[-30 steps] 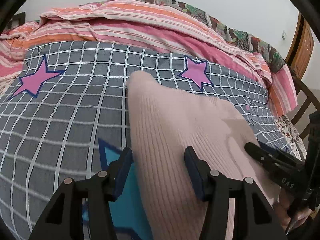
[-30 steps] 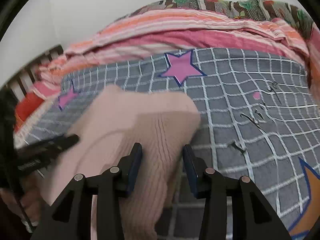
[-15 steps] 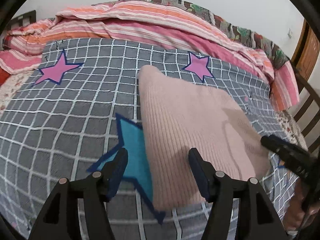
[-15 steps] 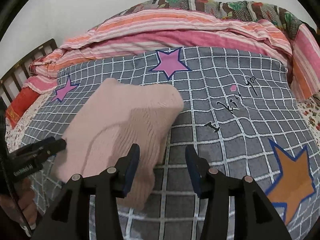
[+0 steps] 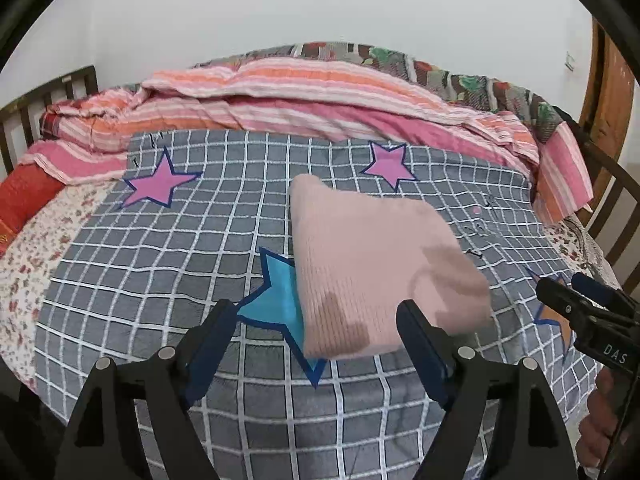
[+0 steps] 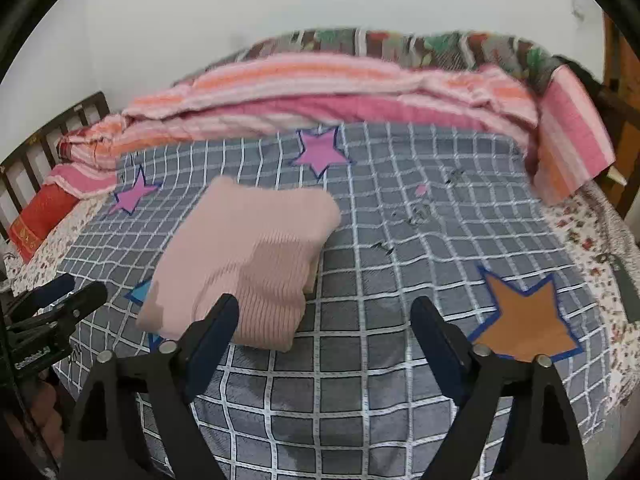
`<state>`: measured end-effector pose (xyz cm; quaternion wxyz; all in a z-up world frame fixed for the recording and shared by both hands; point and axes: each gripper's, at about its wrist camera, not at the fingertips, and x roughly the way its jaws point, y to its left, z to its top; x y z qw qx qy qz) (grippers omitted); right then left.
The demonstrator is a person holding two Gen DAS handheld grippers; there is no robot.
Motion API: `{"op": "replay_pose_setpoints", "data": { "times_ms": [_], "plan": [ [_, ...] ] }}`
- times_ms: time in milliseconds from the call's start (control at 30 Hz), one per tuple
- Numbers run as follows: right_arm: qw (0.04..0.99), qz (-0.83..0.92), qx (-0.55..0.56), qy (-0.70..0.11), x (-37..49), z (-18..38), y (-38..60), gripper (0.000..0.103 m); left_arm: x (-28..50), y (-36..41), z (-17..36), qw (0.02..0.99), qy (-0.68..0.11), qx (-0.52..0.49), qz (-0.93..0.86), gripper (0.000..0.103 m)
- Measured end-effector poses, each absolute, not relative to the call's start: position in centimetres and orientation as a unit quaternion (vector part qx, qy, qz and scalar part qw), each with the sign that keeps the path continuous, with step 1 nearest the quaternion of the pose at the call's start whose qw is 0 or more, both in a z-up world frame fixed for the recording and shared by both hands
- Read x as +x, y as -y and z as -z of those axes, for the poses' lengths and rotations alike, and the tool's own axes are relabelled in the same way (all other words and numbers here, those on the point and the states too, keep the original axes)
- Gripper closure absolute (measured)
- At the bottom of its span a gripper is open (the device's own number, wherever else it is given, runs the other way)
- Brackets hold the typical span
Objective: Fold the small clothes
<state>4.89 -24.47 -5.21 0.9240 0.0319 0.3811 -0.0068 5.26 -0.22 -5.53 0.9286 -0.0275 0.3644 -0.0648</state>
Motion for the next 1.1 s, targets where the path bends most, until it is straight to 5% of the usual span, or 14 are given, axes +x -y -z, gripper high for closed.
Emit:
{"op": "replay_pose_setpoints", "data": {
  "times_ms": [167,1100],
  "plan": [
    [0.925,0.023,0.026,-0.377,2.9,4.1,24.9,0.006,3.1,0.3,4.0,0.934,-0.352,-0.021,0.061,0.018],
    [0.929,0.037,0.014,-0.367,-1.0,2.9,25.3,0.005,-0.7,0.5,2.7,0.940,-0.335,-0.016,0.055,0.018]
  ]
}}
